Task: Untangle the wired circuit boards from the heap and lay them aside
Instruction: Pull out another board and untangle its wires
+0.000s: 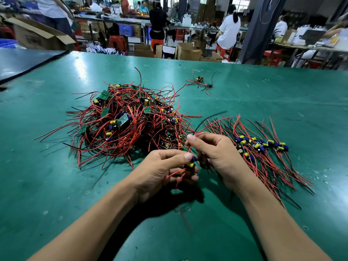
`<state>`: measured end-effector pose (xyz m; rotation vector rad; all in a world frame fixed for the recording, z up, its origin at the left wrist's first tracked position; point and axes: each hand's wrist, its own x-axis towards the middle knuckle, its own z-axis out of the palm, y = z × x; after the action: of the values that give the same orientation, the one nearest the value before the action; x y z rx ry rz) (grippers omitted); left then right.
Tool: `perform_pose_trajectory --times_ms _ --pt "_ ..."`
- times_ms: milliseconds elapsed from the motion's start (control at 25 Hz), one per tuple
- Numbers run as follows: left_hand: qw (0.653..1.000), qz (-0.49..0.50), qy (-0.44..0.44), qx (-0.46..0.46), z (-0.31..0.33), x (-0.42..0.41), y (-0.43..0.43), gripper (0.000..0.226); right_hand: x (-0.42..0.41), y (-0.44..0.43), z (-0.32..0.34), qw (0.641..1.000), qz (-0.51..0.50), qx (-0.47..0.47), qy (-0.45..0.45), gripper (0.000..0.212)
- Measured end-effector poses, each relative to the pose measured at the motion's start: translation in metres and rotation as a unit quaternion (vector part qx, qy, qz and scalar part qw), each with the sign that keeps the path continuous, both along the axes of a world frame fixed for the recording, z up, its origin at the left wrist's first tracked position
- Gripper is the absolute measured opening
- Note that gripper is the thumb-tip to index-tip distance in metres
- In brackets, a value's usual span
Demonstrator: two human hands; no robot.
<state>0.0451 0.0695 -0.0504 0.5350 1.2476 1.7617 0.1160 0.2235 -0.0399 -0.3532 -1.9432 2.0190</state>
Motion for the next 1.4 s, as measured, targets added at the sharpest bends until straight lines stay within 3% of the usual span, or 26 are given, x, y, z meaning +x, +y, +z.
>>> perform_pose_trajectory --times_ms 240,400,480,600,800,880,960,1080,1200,1280,1400 --pt "0.999 0.039 -0.020 -0.021 -0.003 -0.002 0.004 0.024 -0.008 0.013 -0.015 0.982 -0.166 0.033 -0.082 0.035" --pt "0.996 0.080 -0.037 -0.019 -0.002 -0.004 0.005 0.027 -0.013 0.018 -0.020 0.979 -0.184 -0.009 -0.090 0.033" --pt "0.995 0.094 -0.038 -0.018 -0.003 -0.005 0.005 0.020 -0.011 0.017 -0.021 0.980 -0.168 0.051 -0.096 0.028" --pt "0.995 0.094 -0.041 -0.016 -0.002 -0.005 0.005 0.020 -0.008 0.016 -0.021 0.949 -0.188 0.210 -0.139 0.018" --pt "0.995 0.089 -0.049 -0.009 -0.001 -0.006 0.004 0.020 -0.003 0.014 -0.013 0.932 -0.165 0.258 -0.192 0.015" --pt "0.995 0.091 -0.047 -0.011 -0.002 -0.007 0.004 0.022 -0.001 0.009 -0.009 0.932 -0.155 0.294 -0.146 0.012" --pt "0.995 0.084 -0.046 -0.016 -0.001 -0.007 0.003 0.024 0.000 0.007 -0.004 0.953 -0.112 0.271 -0.073 0.002" --pt "0.996 0.068 -0.054 -0.034 0.000 -0.006 0.002 0.025 0.000 0.007 -0.001 0.985 0.014 0.172 -0.027 0.020" --pt "0.996 0.057 -0.047 -0.041 0.000 -0.004 0.002 0.025 0.002 0.006 -0.002 0.990 0.122 0.066 -0.033 0.027" --pt "0.997 0.047 -0.035 -0.042 0.001 -0.003 0.001 0.027 0.002 0.004 -0.003 0.989 0.133 0.061 -0.029 0.022" --pt "0.999 0.033 -0.013 -0.039 0.003 -0.002 0.000 0.025 0.001 0.002 -0.006 0.995 0.065 0.074 -0.006 0.027"
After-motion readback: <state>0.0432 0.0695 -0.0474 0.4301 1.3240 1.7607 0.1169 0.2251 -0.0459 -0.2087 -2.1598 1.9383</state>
